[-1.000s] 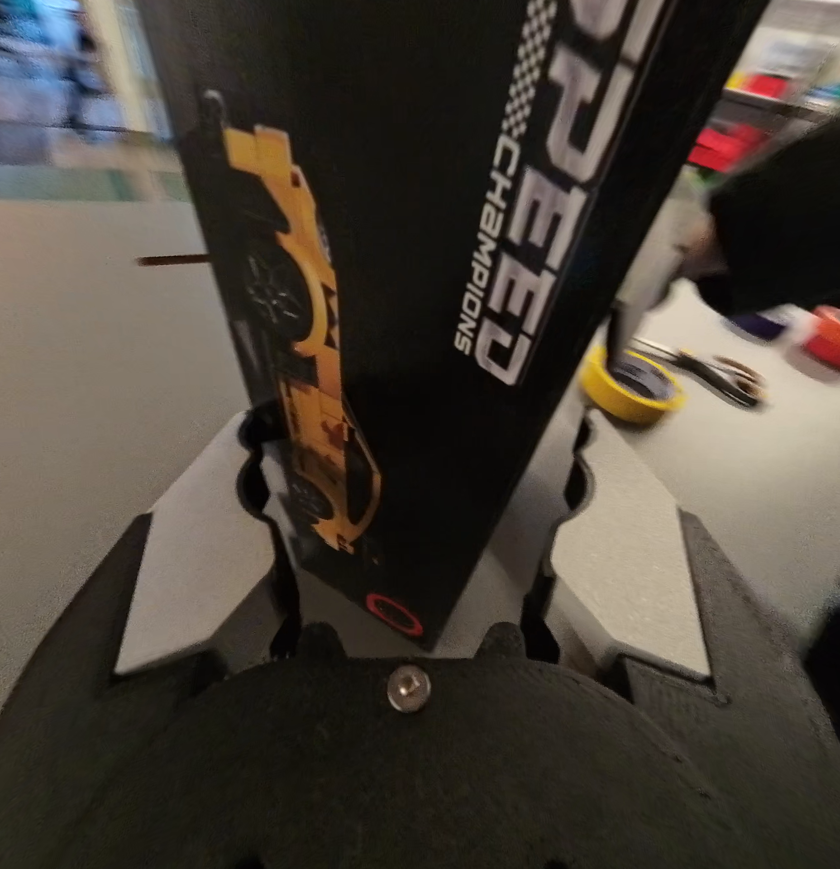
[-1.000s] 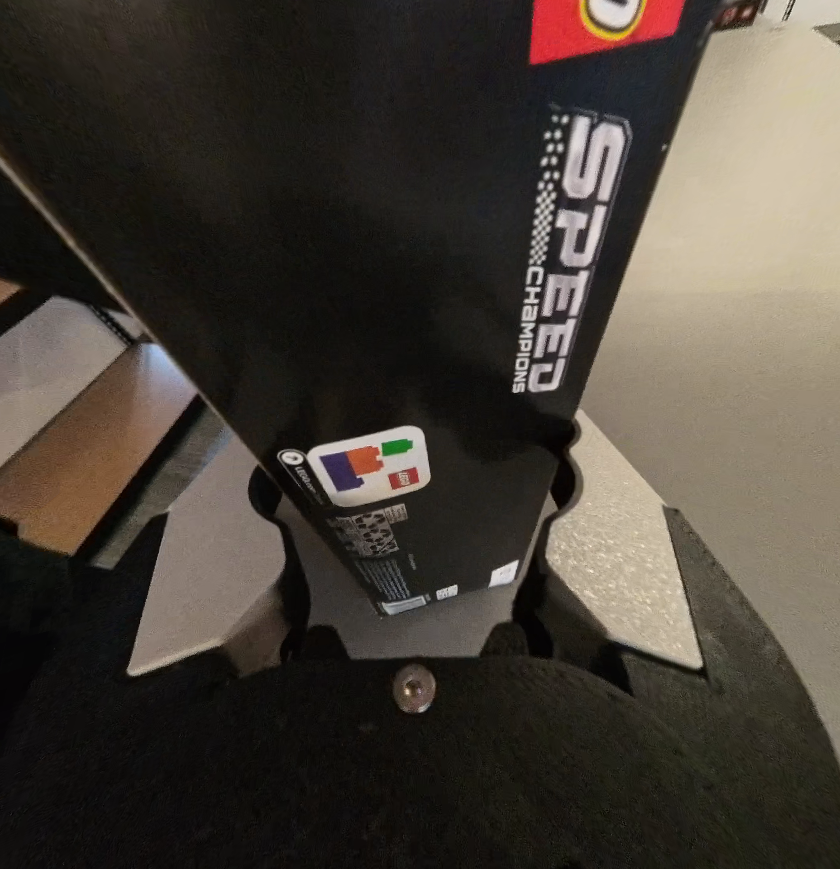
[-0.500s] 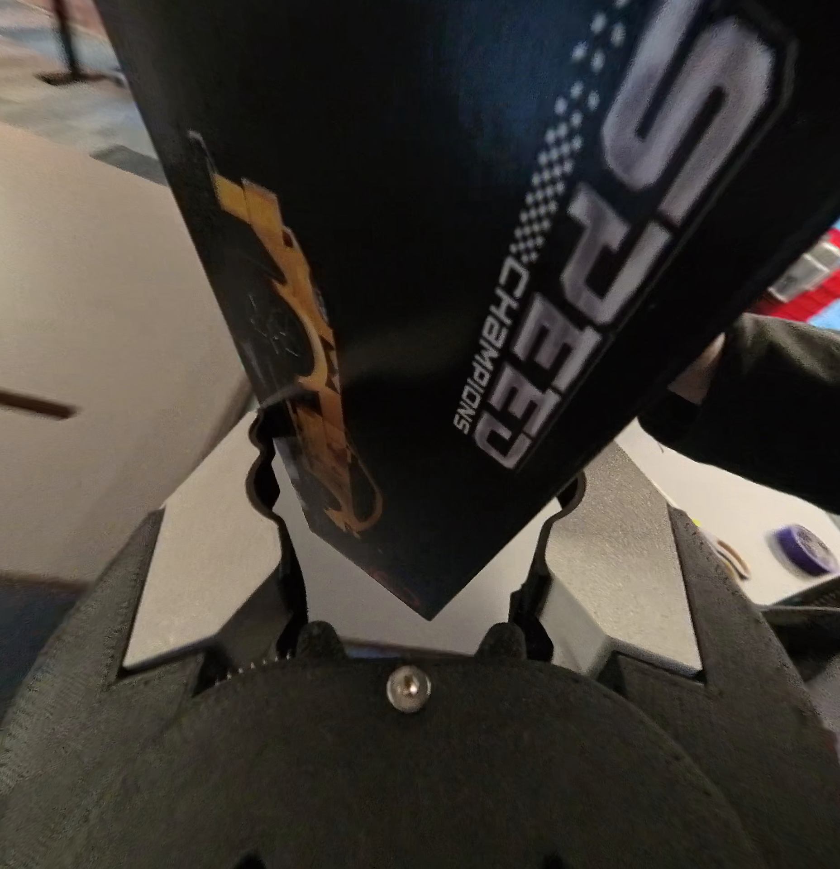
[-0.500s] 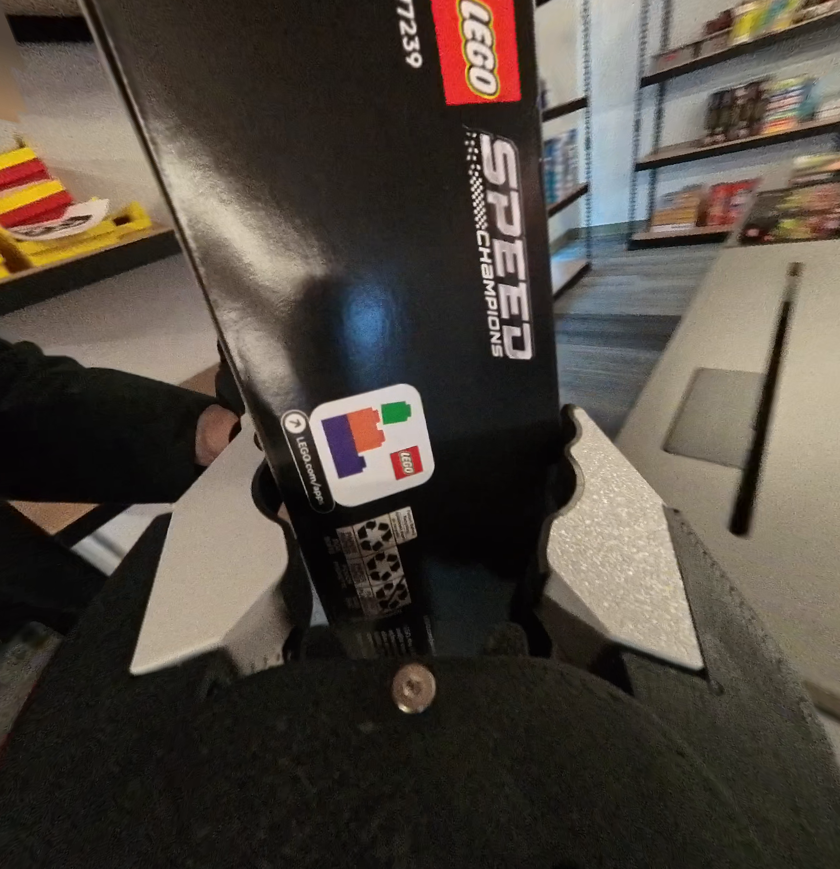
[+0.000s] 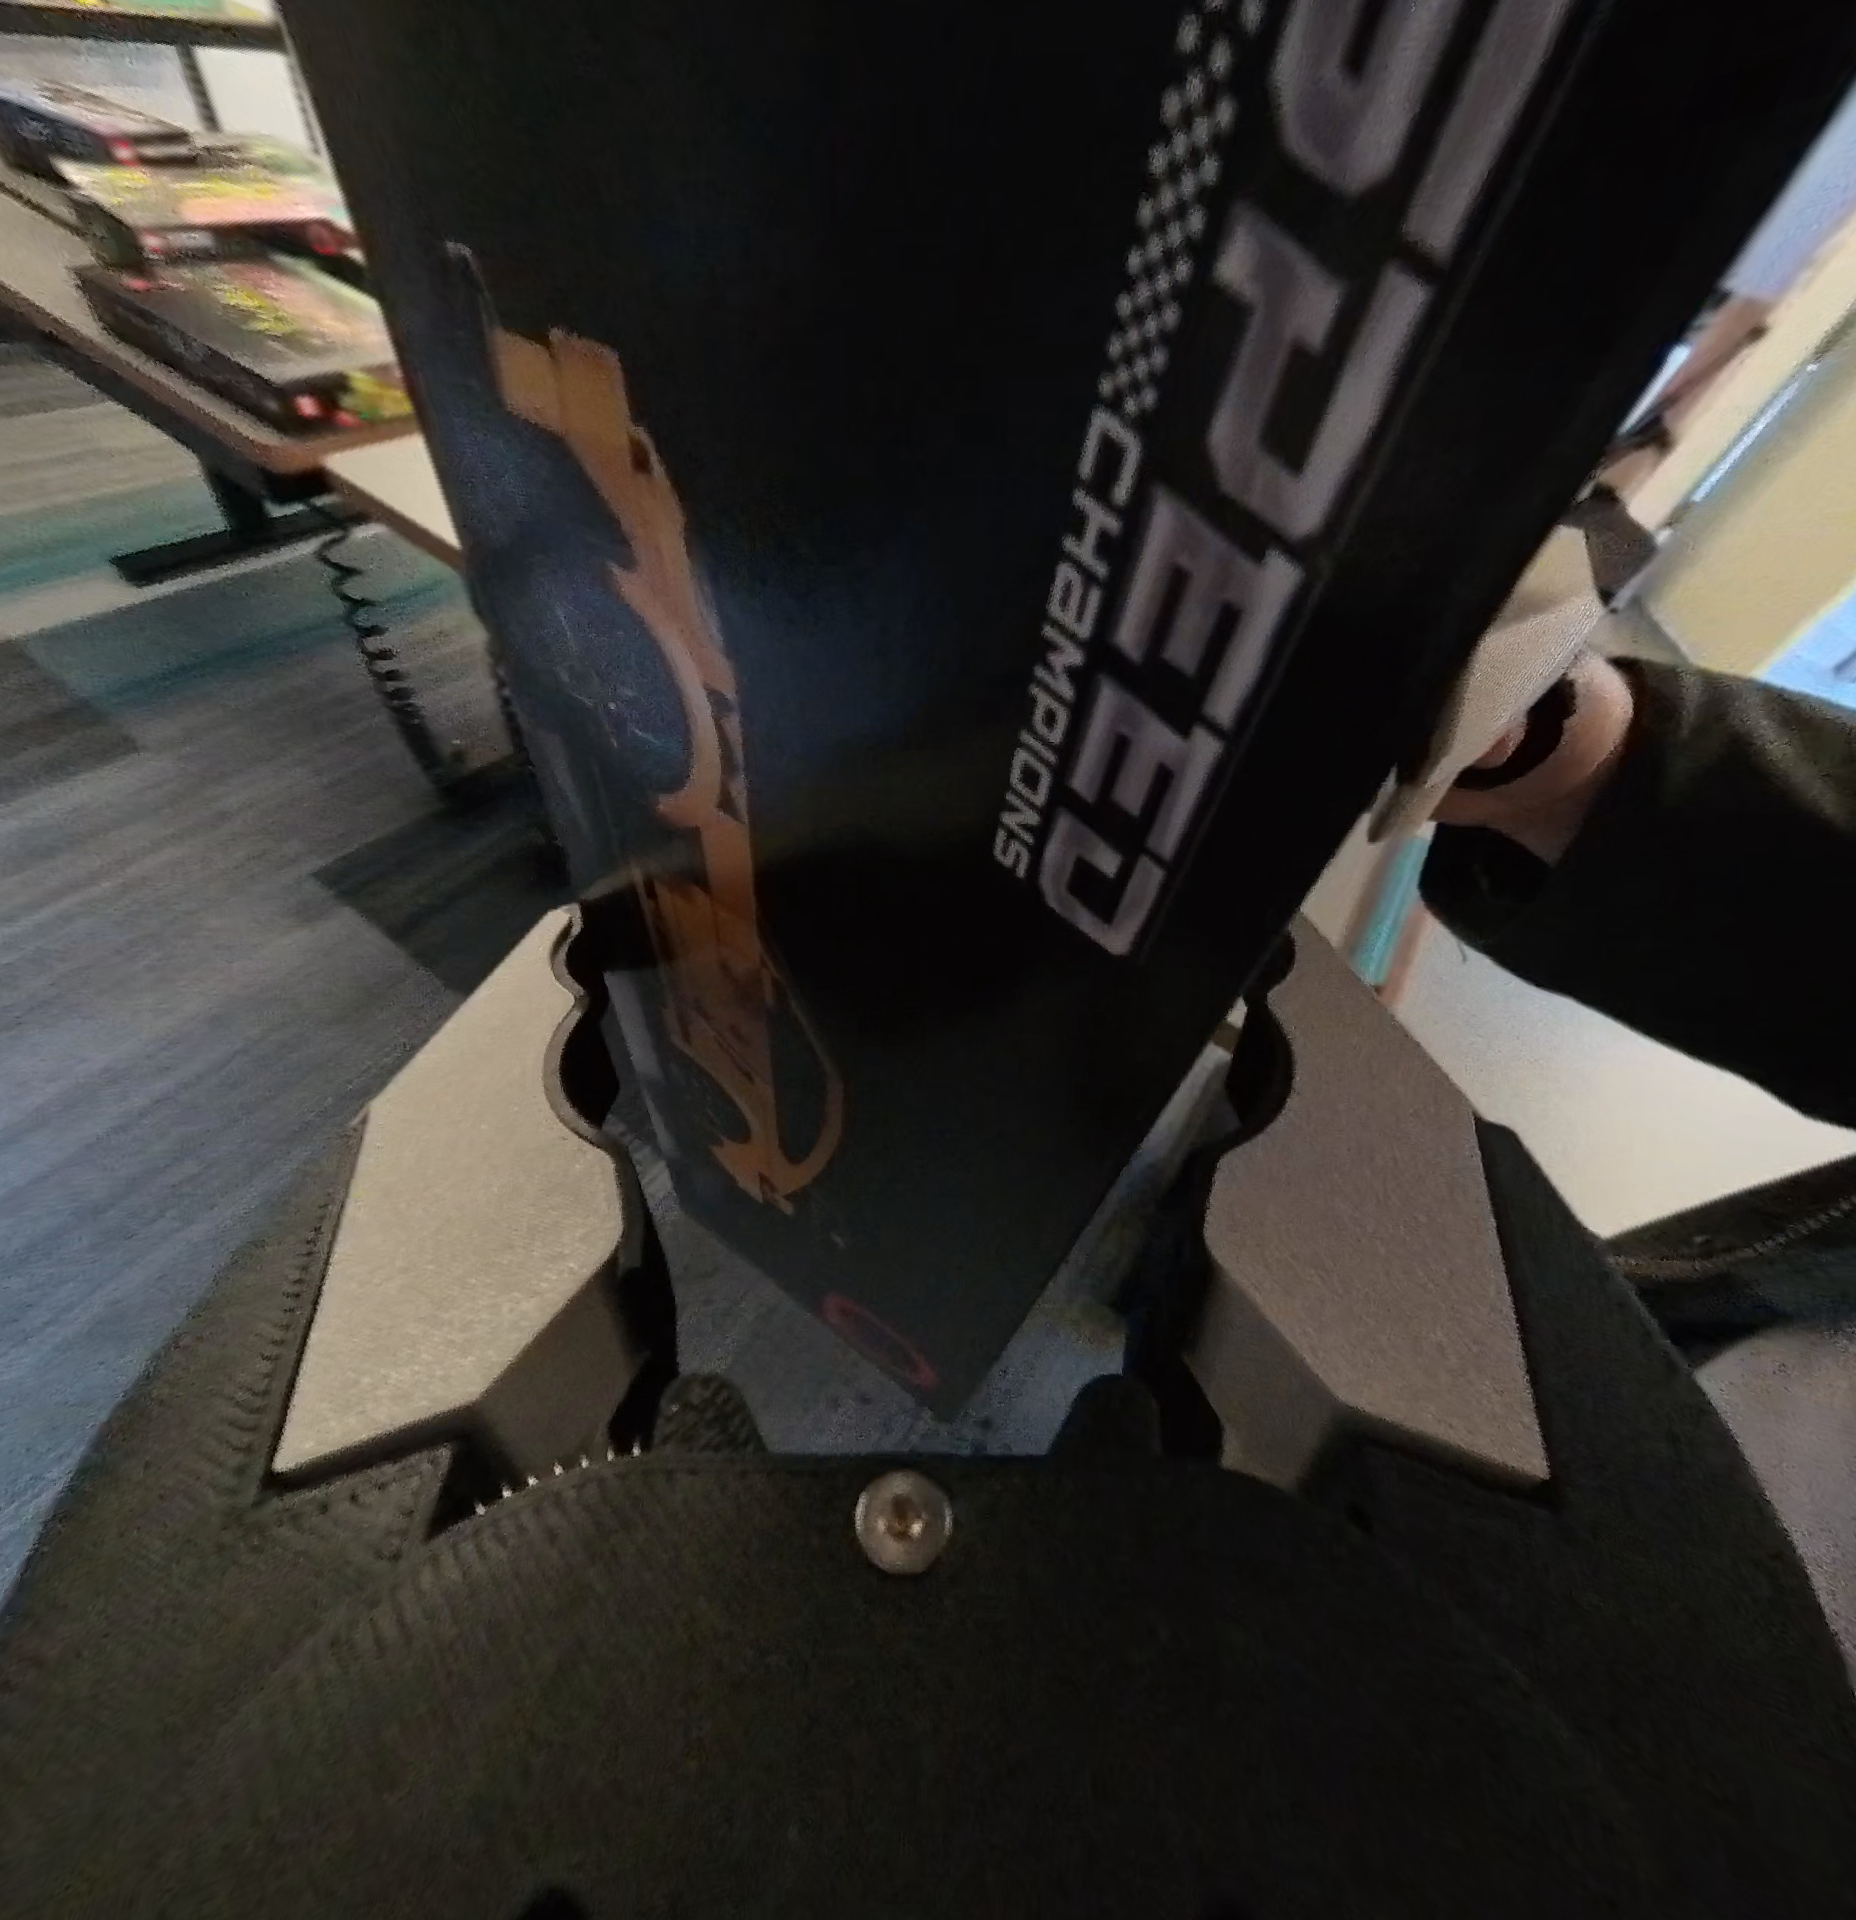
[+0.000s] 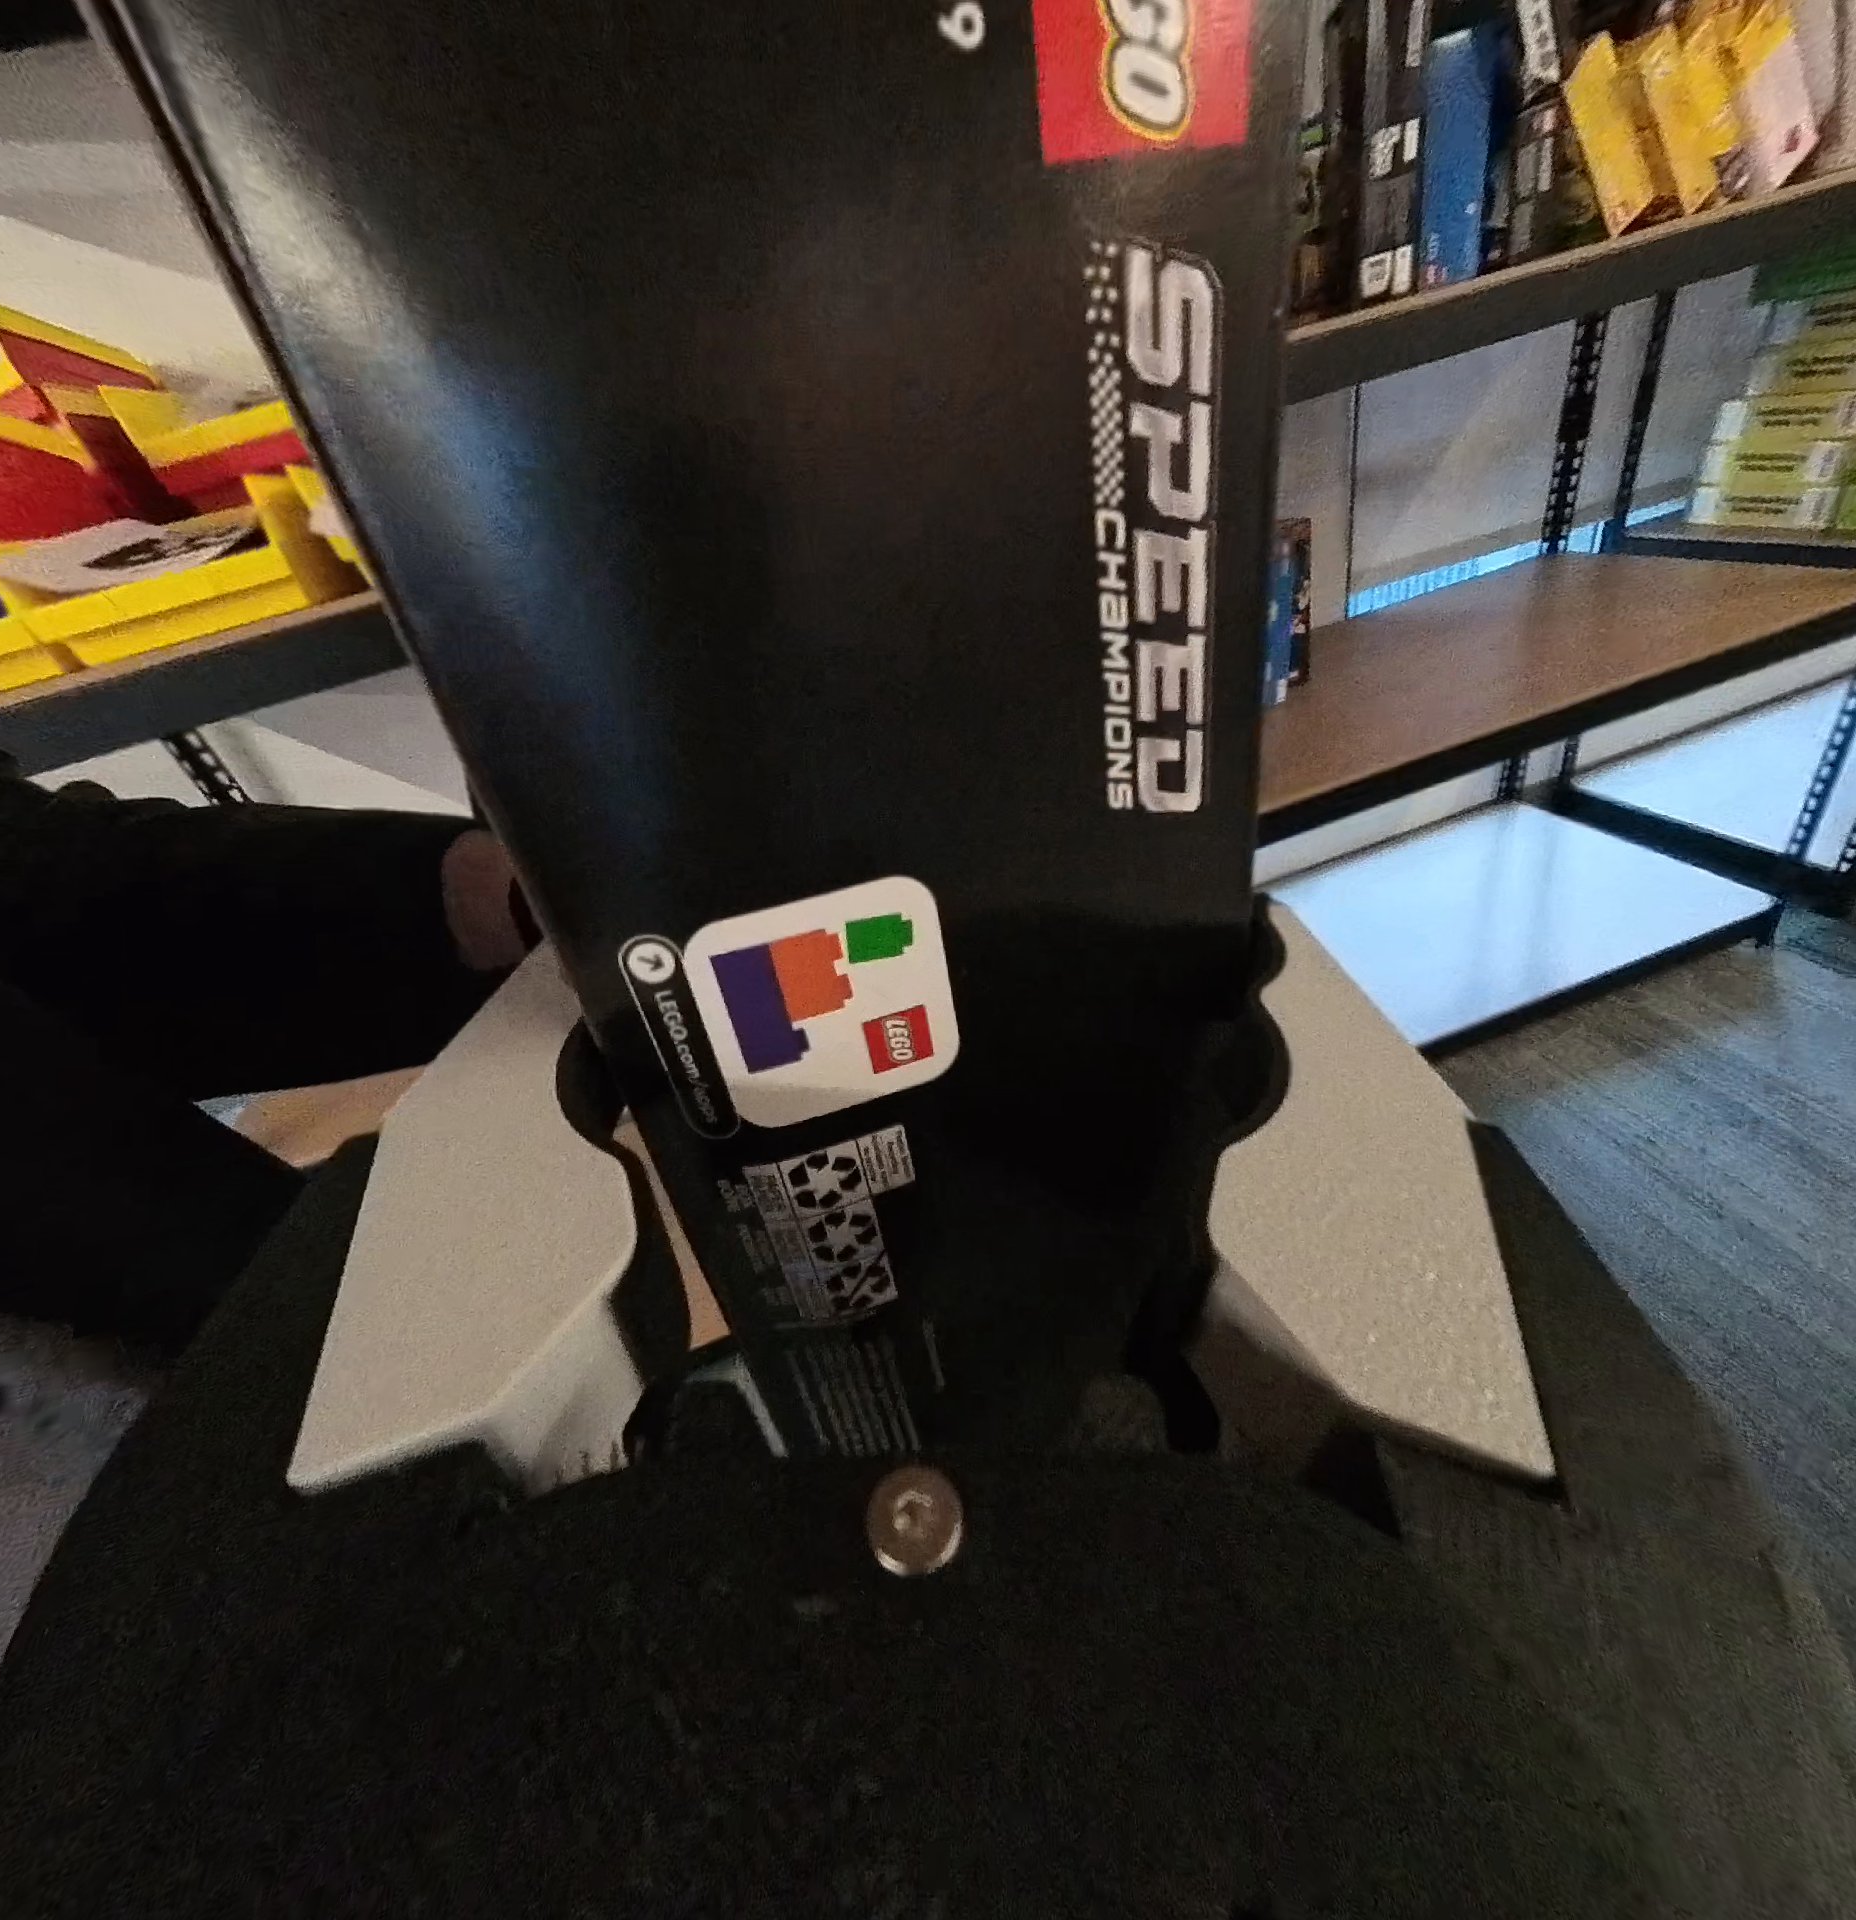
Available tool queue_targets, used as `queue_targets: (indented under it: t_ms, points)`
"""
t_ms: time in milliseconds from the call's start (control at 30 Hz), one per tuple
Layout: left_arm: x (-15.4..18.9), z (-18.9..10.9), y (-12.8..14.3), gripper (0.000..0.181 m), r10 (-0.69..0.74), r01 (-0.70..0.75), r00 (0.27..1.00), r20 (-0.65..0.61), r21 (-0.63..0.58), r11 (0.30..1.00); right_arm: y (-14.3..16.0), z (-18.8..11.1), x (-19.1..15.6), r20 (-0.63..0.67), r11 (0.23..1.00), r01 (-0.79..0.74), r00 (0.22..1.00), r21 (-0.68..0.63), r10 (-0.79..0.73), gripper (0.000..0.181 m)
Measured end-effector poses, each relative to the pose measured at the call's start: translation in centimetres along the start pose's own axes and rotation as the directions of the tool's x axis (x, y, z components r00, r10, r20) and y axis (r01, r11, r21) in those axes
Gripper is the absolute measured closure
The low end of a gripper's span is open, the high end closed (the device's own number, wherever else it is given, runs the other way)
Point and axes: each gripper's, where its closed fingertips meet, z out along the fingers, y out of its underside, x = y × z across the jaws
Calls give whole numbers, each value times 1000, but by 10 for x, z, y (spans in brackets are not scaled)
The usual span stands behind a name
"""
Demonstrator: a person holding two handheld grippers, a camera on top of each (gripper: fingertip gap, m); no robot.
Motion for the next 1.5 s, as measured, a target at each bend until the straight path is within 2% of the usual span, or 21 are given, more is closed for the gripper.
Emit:
queue_targets:
  t_ms: [133,400,467,533,667,900,1100,1200,1300,1500]
  points:
    - [-93,11,-25,60,18,-18,999,30,21,1000,-16,60,73,33,999,17,999,-39,-16,64]
    - [-287,97,-55,60,-89,80,987,134,67,995,-29,150,272,153,993,3,988,-117,15,64]
    - [-334,112,-67,60,-172,162,972,161,70,984,-42,178,318,195,989,-43,978,-140,71,64]
    - [-383,117,-77,60,-175,157,960,219,98,983,-49,212,357,260,984,10,965,-179,38,64]
    - [-482,104,-87,60,-243,206,913,328,142,968,-57,295,416,391,960,58,919,-273,56,64]
    - [-668,52,-77,60,-253,188,838,483,180,965,-46,469,501,560,936,175,828,-304,27,64]
    - [-812,19,-66,60,-321,263,766,557,184,947,-44,606,572,646,934,199,762,-296,43,64]
    - [-873,0,-48,60,-330,256,697,636,209,944,-31,667,596,732,928,267,681,-260,9,63]
    - [-932,-14,-12,62,-358,288,584,729,226,930,-1,728,619,837,908,359,547,-215,-18,64]
    - [-1035,-60,57,61,-466,340,209,860,383,859,67,852,650,985,847,512,155,-142,71,65]
